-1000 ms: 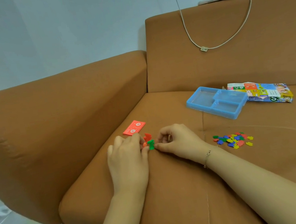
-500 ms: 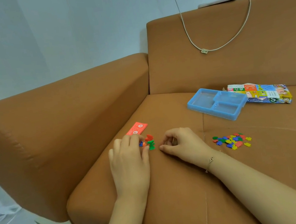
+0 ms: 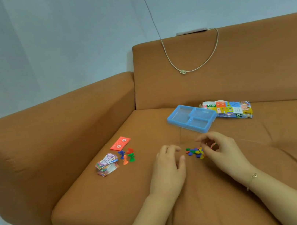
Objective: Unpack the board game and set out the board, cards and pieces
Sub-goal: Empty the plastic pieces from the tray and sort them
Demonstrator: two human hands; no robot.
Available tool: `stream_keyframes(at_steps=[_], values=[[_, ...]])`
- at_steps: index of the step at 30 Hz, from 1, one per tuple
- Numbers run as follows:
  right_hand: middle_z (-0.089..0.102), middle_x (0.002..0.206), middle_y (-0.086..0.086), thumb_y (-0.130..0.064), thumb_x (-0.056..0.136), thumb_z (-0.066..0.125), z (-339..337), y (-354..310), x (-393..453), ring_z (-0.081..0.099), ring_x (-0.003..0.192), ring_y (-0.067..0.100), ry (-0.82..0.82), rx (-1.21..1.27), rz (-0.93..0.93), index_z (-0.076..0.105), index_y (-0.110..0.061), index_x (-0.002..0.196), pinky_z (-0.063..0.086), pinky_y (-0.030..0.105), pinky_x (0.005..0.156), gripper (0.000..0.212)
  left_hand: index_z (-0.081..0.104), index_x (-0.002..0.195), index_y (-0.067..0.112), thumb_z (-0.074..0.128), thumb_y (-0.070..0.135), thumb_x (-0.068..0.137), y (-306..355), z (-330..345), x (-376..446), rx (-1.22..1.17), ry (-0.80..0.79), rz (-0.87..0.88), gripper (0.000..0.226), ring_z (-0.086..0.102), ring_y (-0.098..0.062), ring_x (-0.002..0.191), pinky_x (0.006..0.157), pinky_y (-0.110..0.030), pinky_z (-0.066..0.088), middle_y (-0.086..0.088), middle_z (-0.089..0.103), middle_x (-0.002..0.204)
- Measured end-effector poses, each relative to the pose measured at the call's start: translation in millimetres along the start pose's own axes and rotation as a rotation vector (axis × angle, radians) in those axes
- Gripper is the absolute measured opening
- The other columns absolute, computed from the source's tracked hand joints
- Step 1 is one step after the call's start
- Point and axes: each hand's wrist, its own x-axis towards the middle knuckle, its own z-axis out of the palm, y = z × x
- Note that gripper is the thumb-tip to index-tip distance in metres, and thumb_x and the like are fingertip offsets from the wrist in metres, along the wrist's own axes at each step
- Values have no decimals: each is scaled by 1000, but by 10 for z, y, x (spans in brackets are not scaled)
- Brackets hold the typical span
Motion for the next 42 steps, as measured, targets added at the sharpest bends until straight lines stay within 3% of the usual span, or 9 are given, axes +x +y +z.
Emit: stream_keyframes(at_steps=[6,11,16,20,25,29,33,37,42], values=[[63,92,2,9,78,50,-448,495,93,54,82,15,-64,-165,172,63,-27,87,39,14,71,39,22,149,27,42,56,92,168,352,368,171,-419,-46,67,19,-13,143,117,-33,16,4,24,155],[63,104,-3,7,79,49,-402,587,177,55,102,13,-211,-141,202,69,-19,103,42,23,91,41,27,146,39,40,61,90,154,482,571,213,-571,85,61,12,-8,145,119,-31,10,9,18,158],[65,105,-5,8,80,46,-424,632,205,58,101,6,-191,-86,246,69,-19,103,38,3,80,42,53,129,37,55,37,93,121,448,481,-30,-522,227,37,26,10,135,112,-16,23,21,40,145],[64,101,-5,9,82,45,-475,571,201,56,86,-2,-193,-111,226,70,-15,104,37,-2,72,41,65,116,34,62,29,89,144,408,439,-161,-511,226,27,42,12,123,106,-12,31,20,53,133],[66,95,-7,10,79,43,-567,523,89,60,92,4,-199,-163,157,72,-25,95,41,4,75,48,68,110,29,58,19,93,146,302,432,-500,-428,14,22,56,12,107,91,-6,40,19,65,114],[63,94,-14,7,78,44,-616,420,-2,61,89,7,-304,-196,60,75,-29,91,48,21,82,49,70,104,27,52,11,94,69,225,484,-430,-269,-64,26,58,11,93,74,-1,40,17,64,107],[62,98,-20,3,78,47,-593,382,-12,58,93,4,-378,-278,-13,76,-31,91,46,23,85,46,66,109,25,43,-6,88,44,225,493,-345,-334,-87,45,52,20,97,76,4,36,17,62,111],[64,93,-17,0,78,49,-633,398,4,59,88,6,-344,-257,13,76,-31,83,48,24,78,41,69,106,30,52,9,93,45,250,483,-316,-372,-29,30,52,14,103,85,0,36,18,63,111],[60,101,-12,-1,80,46,-571,425,26,50,93,5,-408,-336,-40,69,-36,110,39,12,80,51,69,108,38,53,31,95,69,282,469,-206,-471,83,22,43,8,120,105,-17,30,24,59,120]])
